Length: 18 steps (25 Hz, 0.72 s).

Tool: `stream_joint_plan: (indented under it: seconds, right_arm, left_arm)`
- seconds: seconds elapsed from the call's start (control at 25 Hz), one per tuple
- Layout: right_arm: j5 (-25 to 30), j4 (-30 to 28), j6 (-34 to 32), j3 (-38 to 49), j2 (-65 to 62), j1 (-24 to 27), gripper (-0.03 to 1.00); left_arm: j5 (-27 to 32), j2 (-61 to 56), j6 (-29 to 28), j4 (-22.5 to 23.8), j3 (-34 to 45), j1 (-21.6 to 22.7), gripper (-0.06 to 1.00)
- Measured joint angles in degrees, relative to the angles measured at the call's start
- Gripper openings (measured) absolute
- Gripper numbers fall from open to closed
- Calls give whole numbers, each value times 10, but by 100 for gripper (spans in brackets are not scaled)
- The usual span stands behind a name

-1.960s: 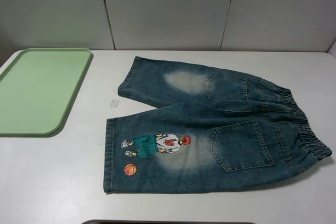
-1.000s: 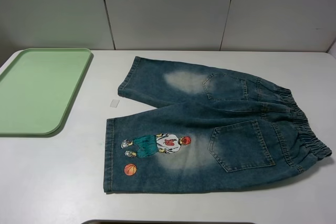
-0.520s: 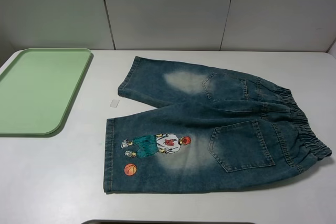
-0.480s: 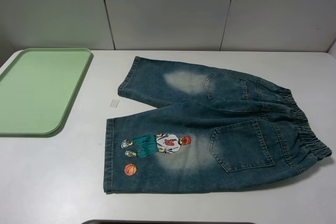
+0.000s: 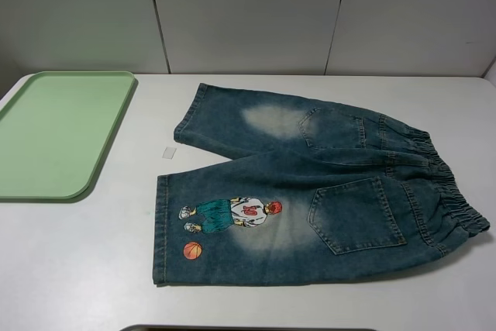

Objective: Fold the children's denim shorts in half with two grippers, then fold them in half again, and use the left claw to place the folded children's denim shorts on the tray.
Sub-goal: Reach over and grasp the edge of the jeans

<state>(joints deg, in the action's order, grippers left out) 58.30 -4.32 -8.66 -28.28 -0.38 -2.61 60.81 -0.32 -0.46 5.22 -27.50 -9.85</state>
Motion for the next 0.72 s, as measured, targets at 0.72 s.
stream_joint_plan:
  seconds: [0.72]
  right_arm:
    - [14,16,48,-57,0,-29,69]
  left_arm:
    - [-24,0,66,-43,-12,-1,95]
